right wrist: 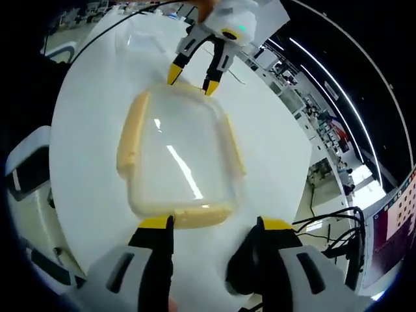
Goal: Snap each plastic latch of the storage box into its locked position after aligning the lid with the box until every specified latch is closed and the lid sits flush.
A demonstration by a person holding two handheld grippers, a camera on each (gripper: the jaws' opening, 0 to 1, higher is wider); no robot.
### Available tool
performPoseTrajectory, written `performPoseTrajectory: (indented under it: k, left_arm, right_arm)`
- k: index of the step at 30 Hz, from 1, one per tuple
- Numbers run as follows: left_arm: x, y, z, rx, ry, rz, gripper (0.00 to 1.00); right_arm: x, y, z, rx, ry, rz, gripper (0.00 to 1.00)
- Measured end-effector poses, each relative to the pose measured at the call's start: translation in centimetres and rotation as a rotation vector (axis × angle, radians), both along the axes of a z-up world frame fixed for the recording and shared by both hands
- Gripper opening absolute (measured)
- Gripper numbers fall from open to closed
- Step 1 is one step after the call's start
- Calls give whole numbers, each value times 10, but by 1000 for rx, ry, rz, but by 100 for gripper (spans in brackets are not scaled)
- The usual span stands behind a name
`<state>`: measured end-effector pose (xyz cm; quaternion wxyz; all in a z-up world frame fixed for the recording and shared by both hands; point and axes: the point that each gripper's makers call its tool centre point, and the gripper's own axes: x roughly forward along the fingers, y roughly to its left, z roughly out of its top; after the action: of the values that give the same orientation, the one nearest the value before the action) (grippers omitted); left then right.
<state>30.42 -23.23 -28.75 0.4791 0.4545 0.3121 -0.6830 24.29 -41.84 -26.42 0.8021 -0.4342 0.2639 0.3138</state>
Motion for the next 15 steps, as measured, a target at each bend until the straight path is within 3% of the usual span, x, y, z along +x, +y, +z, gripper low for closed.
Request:
performPoseTrajectory:
  k: [15]
  left_arm:
    - [0,0,0,-7,4,9,40]
  right_arm:
    - [-7,11,-7,-16,151,90,42]
